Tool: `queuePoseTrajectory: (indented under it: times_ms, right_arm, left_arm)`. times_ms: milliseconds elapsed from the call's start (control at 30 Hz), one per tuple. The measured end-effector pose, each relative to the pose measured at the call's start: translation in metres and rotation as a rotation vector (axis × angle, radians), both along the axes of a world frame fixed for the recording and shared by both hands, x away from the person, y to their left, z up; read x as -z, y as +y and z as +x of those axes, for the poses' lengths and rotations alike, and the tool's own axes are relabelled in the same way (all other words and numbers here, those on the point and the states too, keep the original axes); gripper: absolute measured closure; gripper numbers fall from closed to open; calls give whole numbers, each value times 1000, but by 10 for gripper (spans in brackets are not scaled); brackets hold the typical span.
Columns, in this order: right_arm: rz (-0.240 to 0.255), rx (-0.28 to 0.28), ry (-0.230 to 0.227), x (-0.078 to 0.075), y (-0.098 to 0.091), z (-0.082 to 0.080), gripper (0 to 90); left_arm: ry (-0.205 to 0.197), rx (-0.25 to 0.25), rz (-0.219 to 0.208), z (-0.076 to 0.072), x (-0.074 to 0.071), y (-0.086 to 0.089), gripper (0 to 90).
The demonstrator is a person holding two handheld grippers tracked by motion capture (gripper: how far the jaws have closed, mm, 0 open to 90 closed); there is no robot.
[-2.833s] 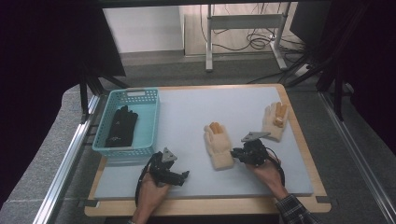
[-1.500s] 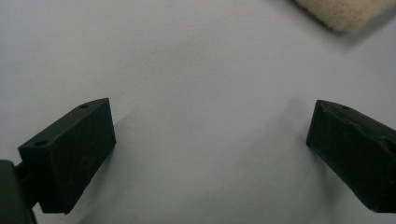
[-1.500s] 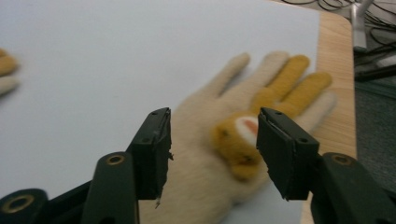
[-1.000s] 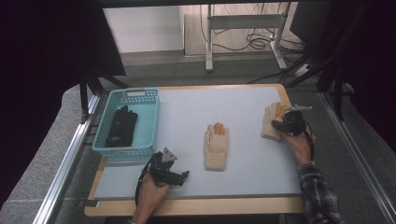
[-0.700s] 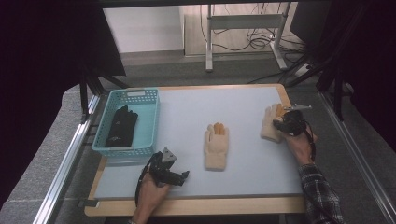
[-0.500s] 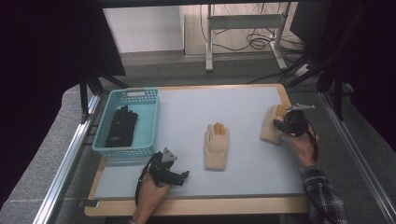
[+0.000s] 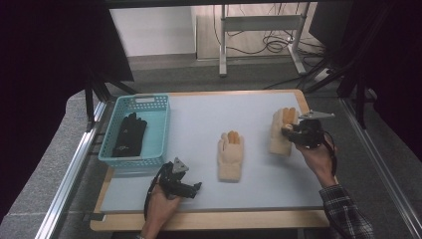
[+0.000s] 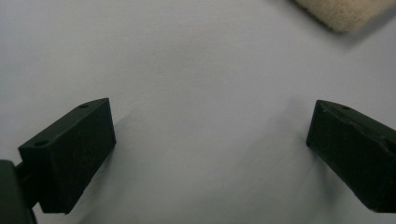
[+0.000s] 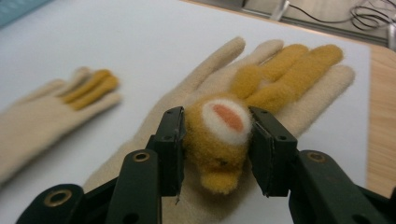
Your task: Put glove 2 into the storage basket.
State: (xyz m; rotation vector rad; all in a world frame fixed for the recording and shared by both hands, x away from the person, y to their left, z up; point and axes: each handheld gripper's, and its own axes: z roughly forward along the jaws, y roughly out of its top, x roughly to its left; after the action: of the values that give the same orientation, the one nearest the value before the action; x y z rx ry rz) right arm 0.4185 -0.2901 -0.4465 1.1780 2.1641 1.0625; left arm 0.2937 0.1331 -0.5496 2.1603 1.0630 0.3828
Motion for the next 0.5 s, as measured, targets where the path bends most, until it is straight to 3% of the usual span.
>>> queuePoseTrajectory:
  times_ms: [233,500]
  right_arm:
    - [15,-83,-4,-11,29,-18,576]
    - [40,-198,6,-10,69,-37,576]
  left_arm:
    - [0,0,1,0,0,0,14]
    - [-2,1,1,0,0,0,15]
